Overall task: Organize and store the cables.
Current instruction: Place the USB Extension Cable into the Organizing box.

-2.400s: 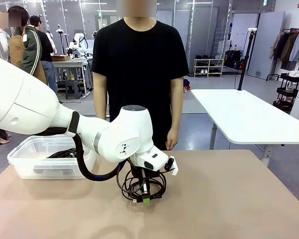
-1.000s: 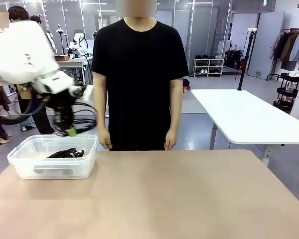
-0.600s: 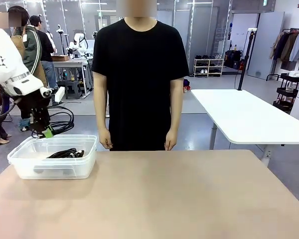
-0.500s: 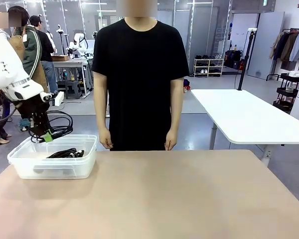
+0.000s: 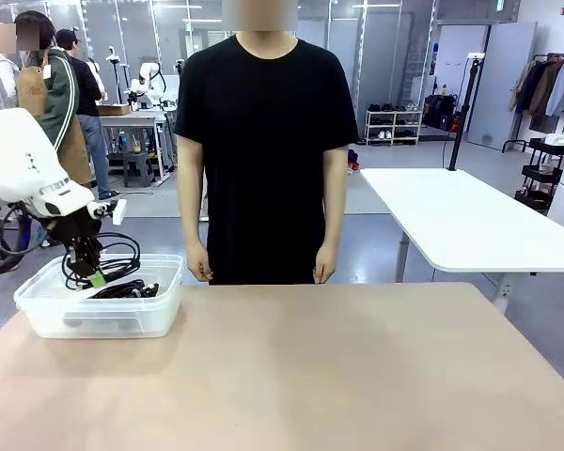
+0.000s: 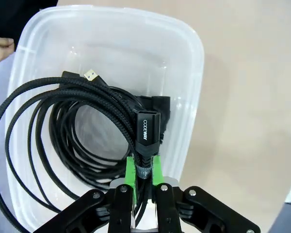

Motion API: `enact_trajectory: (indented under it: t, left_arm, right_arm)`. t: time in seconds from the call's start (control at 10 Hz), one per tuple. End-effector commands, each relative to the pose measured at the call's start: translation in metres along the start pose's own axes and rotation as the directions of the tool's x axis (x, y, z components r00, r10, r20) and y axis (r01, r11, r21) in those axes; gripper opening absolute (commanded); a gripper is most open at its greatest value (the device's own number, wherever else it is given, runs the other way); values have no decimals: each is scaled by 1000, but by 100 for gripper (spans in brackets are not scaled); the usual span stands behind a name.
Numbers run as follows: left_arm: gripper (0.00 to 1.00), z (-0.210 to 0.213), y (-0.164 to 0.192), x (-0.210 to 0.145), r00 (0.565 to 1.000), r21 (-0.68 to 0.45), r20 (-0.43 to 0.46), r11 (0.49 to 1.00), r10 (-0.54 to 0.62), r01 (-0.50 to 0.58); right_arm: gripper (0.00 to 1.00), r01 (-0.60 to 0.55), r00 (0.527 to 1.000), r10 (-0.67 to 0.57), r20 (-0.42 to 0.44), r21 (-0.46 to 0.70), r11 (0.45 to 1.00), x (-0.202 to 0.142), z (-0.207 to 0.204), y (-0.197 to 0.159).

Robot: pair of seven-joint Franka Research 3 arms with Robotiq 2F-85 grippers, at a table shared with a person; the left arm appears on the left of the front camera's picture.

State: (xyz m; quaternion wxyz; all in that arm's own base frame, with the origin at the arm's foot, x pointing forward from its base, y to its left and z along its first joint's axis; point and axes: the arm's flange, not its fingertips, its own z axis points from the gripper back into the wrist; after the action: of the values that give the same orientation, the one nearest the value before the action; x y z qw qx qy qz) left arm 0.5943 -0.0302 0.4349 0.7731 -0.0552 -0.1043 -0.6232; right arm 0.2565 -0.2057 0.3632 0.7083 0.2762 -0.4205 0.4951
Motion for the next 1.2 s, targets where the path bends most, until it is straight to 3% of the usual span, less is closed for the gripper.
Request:
enact_trajectory:
  t: [0.0, 0.2, 0.3, 0.4, 0.5, 0.6, 1.1]
  left_arm:
    - [0, -9, 0, 1, 1000, 4, 7, 1000, 29, -29]
    - [51, -8, -1, 0, 998, 0, 34, 998, 56, -56]
    - [51, -5, -4, 2, 997, 3, 44, 998, 57, -58]
    - [87, -3, -4, 4, 997, 13, 51, 998, 61, -62]
    - [64, 0, -6, 6, 997, 14, 51, 998, 58, -58]
    - [100, 3, -7, 7, 997, 15, 51, 998, 57, -58]
    - [100, 15, -24, 9, 990, 71, 73, 990, 120, -125]
  right_arm:
    - [100, 6, 1000, -6, 14, -10, 1000, 2, 1, -2]
    - [100, 6, 1000, -6, 14, -10, 1000, 2, 1, -2]
    - [100, 6, 1000, -6, 14, -10, 1000, 2, 1, -2]
    - [100, 6, 1000, -6, 14, -10, 1000, 2, 1, -2]
    - [100, 6, 1000, -6, 14, -10, 1000, 2, 1, -2]
    - [100, 6, 1000, -6, 14, -10, 1000, 2, 1, -2]
    - [100, 6, 1000, -6, 14, -10, 1000, 2, 1, -2]
